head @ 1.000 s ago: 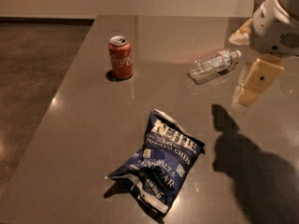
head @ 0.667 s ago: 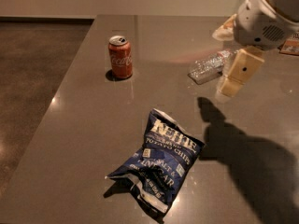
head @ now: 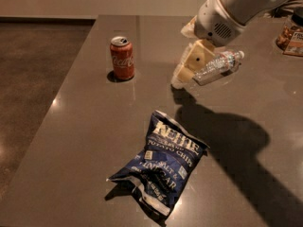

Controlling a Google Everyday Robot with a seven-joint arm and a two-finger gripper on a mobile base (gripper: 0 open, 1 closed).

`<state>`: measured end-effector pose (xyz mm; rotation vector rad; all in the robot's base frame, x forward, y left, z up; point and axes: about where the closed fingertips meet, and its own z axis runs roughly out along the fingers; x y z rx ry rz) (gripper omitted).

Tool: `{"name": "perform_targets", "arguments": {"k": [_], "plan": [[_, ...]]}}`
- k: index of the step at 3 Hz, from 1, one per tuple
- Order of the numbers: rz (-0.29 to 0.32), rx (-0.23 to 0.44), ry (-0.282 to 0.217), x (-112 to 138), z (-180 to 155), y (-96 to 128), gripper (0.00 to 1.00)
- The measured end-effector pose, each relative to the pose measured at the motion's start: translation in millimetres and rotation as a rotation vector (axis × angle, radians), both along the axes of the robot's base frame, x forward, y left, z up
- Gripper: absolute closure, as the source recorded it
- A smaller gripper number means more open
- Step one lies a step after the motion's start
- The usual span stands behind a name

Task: Knock coke can over

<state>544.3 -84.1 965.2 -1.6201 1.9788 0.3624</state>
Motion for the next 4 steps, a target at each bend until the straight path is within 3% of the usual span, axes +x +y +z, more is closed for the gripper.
{"name": "perform_targets", "arguments": {"k": [2, 4], "plan": [[-0.165, 0.083, 0.023, 58, -17, 57, 0.00], [-0.280, 0.073, -0.033, 98, -33, 88, 0.00]]}}
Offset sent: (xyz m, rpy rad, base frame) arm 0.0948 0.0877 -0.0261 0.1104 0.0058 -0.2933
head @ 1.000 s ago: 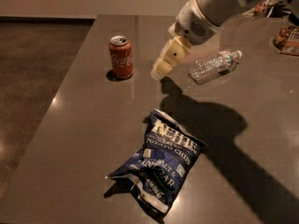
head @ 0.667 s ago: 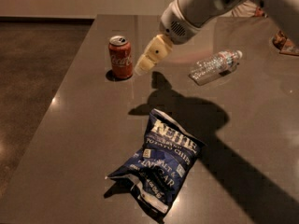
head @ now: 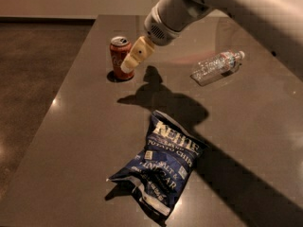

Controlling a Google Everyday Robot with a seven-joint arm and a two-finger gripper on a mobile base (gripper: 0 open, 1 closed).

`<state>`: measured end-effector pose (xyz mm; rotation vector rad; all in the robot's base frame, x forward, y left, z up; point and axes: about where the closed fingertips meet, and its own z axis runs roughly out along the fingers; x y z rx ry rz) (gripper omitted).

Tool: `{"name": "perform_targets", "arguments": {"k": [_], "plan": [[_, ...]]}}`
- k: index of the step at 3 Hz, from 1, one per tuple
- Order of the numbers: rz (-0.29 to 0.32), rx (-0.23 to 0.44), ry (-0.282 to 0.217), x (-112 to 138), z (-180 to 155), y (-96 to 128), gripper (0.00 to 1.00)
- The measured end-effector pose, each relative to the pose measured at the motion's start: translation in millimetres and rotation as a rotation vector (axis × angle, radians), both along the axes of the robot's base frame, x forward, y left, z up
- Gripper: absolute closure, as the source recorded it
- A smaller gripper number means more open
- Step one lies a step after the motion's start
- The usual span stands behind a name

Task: Knock coke can over

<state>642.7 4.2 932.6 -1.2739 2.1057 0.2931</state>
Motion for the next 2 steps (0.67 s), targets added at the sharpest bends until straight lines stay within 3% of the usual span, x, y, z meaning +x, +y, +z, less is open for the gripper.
{"name": "perform_targets", "arguments": {"k": [2], "plan": [[-0.025, 0.047, 0.015, 24, -12, 36, 0.00]]}}
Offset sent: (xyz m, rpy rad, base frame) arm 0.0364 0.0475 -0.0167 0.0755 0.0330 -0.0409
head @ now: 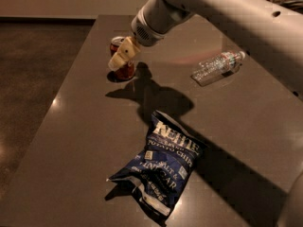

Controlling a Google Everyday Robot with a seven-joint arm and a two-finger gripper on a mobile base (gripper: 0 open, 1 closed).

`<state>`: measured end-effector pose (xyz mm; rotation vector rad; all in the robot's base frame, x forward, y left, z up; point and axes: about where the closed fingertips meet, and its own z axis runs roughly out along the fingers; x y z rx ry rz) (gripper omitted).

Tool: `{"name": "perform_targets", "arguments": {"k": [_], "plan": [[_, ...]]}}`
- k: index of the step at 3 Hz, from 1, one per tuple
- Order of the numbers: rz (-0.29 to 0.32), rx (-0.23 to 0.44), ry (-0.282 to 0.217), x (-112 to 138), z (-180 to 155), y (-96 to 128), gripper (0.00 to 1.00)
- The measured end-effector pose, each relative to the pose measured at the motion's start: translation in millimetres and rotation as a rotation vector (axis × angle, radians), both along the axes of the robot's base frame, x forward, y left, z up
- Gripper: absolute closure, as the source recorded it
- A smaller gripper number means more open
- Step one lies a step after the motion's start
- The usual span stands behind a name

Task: Knock coke can over

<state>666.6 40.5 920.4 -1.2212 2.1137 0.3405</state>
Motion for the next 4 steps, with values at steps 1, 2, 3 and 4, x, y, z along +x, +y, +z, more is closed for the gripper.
{"name": "perform_targets", "arguments": {"k": [1, 2, 3, 4], "plan": [[-0.007, 0.018, 0.011, 5, -3, 9, 0.00], [-0.012, 0.026, 0.031, 7, -7, 16, 0.25], [-0.014, 0.032, 0.039, 6, -8, 21, 0.47], [-0.022, 0.064, 0.043, 2, -4, 12, 0.70]]}}
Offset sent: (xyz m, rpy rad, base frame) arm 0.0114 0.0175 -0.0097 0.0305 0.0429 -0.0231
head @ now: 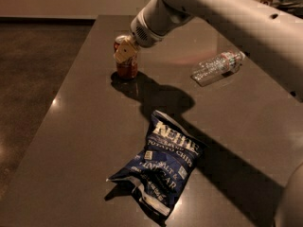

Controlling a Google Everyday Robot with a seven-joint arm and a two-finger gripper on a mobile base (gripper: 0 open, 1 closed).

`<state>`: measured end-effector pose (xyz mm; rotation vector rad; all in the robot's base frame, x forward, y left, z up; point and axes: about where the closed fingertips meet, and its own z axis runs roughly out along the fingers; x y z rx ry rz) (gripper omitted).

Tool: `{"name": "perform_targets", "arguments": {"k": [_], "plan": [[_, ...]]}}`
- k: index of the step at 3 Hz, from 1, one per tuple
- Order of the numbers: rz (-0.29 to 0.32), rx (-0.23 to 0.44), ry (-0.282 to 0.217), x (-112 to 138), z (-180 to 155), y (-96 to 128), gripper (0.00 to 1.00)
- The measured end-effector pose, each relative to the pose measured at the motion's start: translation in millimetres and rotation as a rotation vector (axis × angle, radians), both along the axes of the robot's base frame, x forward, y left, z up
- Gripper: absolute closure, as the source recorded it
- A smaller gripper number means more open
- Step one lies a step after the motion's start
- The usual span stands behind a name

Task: Knock coke can over

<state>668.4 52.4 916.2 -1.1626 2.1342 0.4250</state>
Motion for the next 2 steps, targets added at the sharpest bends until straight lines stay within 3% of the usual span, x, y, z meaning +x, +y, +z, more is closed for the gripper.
{"name": "perform_targets", "arguments": {"k": [1, 2], "plan": [[-0.005, -0.009, -0.009, -4, 16, -26, 0.93], [0.030, -0.090, 0.028, -20, 27, -64, 1.00]]}}
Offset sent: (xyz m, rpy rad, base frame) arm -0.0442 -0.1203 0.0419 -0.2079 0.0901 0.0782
